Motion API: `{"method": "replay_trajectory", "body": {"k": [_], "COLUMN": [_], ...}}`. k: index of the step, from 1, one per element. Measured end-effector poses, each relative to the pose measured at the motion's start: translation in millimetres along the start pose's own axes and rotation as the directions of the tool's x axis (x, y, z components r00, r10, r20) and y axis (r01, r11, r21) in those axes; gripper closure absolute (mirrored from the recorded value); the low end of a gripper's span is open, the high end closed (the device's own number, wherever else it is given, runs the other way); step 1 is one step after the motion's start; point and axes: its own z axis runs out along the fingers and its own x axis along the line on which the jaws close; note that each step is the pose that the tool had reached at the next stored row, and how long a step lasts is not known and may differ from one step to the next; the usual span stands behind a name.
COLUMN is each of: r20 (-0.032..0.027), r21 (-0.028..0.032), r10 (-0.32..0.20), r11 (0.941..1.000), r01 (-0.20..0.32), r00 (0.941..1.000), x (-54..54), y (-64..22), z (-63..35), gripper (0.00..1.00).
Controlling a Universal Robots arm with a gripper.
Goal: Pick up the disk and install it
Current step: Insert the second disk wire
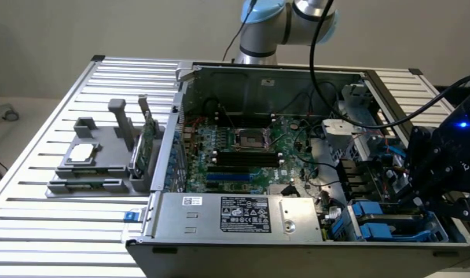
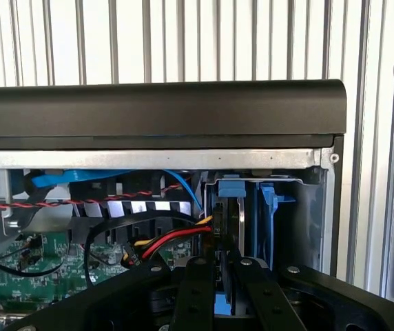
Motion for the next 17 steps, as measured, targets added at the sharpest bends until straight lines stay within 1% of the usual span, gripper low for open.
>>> {"method": "replay_trajectory", "body": {"k": [17], "r20": [-0.0001], "r21": [0.0001], "r10": [0.000], "r11": [1.0000], "r01": [0.000], "r00": [1.0000], "x": [-0.2], "y": [0.5], "z": [4.4], "gripper": [0.84]}}
